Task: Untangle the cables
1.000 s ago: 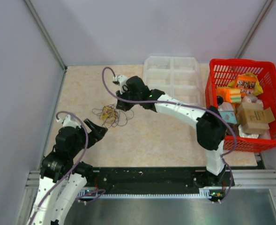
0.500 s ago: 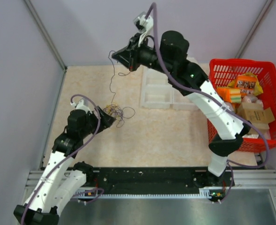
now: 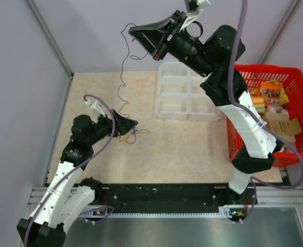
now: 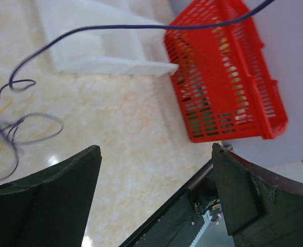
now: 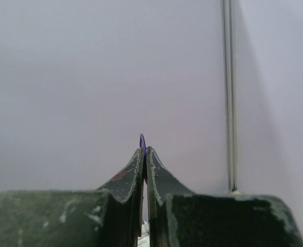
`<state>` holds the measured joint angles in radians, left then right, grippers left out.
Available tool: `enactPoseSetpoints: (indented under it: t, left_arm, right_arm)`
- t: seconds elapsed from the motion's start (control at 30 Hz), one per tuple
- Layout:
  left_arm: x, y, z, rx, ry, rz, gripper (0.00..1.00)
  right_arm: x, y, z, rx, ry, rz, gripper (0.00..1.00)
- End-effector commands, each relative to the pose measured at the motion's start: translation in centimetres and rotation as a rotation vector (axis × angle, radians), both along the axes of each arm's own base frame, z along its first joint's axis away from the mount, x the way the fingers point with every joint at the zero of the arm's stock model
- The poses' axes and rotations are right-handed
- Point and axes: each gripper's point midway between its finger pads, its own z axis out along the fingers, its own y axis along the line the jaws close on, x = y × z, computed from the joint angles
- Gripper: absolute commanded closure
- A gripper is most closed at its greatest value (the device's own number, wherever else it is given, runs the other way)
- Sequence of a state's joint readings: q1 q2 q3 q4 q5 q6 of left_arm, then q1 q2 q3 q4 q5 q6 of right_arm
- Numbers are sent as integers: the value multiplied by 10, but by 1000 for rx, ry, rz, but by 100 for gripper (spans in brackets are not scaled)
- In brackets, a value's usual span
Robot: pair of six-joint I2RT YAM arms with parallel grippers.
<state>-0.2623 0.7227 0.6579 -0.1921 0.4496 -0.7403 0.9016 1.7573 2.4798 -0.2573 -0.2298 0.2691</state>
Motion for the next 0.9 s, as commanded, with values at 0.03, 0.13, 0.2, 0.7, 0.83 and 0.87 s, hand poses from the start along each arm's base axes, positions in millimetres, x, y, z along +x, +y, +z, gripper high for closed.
enactPoseSetpoints:
  t: [0.03, 0.13, 0.2, 0.7, 0.83, 0.87]
  left_arm:
    - [-13, -12, 123, -23, -410, -139, 8]
    - [-12, -1, 146, 58, -524, -86, 8]
    - [-14, -1, 163, 73, -587, -94, 17]
    - [0, -15, 241, 68, -734, -163, 8]
    - [-31, -41, 271, -52, -860, -361, 9]
    - [-42, -54, 270, -88, -868, -455, 9]
  right_arm:
    - [-50, -47, 85, 265, -150, 63, 100]
    - [-70, -59, 107, 350, -224, 114, 100]
    - [-70, -60, 111, 374, -241, 119, 100]
    - [-102, -102, 138, 445, -306, 117, 100]
    - [-108, -108, 141, 464, -330, 121, 100]
    - [-107, -108, 142, 469, -329, 117, 100]
